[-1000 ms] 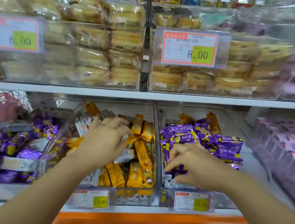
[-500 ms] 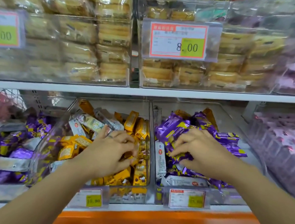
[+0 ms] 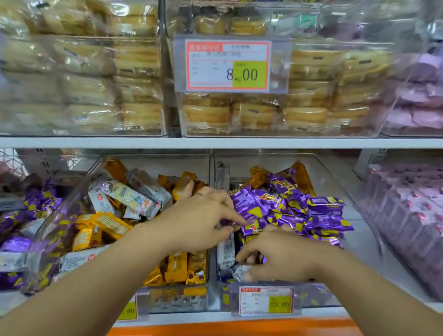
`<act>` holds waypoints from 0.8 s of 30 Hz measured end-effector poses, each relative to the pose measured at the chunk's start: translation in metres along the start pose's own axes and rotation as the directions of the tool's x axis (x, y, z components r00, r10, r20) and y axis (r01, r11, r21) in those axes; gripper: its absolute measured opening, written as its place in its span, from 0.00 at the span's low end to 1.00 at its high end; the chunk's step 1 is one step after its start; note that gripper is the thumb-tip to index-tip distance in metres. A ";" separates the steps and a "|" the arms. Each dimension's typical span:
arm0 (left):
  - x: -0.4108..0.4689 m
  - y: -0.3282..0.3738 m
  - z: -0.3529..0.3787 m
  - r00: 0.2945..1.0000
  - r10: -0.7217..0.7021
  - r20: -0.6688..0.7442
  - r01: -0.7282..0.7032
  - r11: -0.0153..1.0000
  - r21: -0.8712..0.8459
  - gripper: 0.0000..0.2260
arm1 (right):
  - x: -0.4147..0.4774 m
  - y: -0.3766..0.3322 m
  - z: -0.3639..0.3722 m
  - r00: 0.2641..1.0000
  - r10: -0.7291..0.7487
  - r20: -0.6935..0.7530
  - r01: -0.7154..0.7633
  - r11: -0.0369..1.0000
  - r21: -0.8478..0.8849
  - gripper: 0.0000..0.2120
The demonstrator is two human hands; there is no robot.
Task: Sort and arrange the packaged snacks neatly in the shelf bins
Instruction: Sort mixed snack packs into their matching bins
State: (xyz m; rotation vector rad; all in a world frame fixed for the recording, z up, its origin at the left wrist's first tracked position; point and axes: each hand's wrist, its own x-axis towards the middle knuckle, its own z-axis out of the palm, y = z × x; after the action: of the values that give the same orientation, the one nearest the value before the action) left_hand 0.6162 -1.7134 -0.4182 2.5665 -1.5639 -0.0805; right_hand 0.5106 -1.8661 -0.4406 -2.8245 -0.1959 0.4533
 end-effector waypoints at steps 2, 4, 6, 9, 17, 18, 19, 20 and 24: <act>0.006 0.000 -0.002 0.999 -0.033 0.010 0.033 0.999 0.041 0.17 | -0.002 0.001 -0.002 0.988 -0.061 -0.142 0.083 0.985 0.152 0.12; 0.011 -0.001 -0.002 0.998 -0.064 -0.006 0.064 0.997 0.043 0.19 | -0.006 0.001 -0.005 0.963 -0.019 -0.270 0.095 0.958 0.270 0.16; 0.013 -0.003 0.000 0.996 -0.091 -0.014 0.091 0.995 0.046 0.20 | -0.010 0.000 -0.005 0.935 0.035 -0.353 0.082 0.947 0.310 0.15; 0.017 -0.005 0.003 0.991 -0.134 0.007 0.134 0.989 0.058 0.21 | -0.011 -0.001 -0.002 0.891 0.122 -0.438 0.086 0.900 0.427 0.16; -0.014 0.002 -0.005 0.988 -0.026 -0.150 -0.080 0.746 -0.662 0.21 | -0.007 -0.023 -0.015 0.634 0.336 -0.696 0.502 0.506 0.701 0.14; -0.018 0.001 -0.005 0.983 -0.026 -0.182 -0.108 0.718 -0.688 0.20 | -0.004 -0.028 -0.015 0.628 0.316 -0.712 0.546 0.473 0.691 0.15; -0.023 0.000 -0.005 0.973 -0.054 -0.225 -0.123 0.701 -0.702 0.18 | -0.001 -0.032 -0.015 0.635 0.282 -0.719 0.556 0.480 0.679 0.17; -0.027 -0.003 -0.004 0.957 -0.107 -0.270 -0.121 0.698 -0.706 0.16 | 0.003 -0.032 -0.012 0.653 0.254 -0.714 0.520 0.534 0.666 0.18; -0.048 -0.020 -0.011 0.825 -0.392 -0.406 0.026 0.745 -0.667 0.10 | 0.006 -0.025 0.001 0.829 0.134 -0.542 0.064 0.941 0.331 0.21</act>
State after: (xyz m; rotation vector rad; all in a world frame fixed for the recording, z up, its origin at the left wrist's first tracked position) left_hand 0.6132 -1.6606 -0.4113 1.9623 -0.8197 0.0585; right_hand 0.5141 -1.8410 -0.4361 -2.4863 0.0555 -0.3246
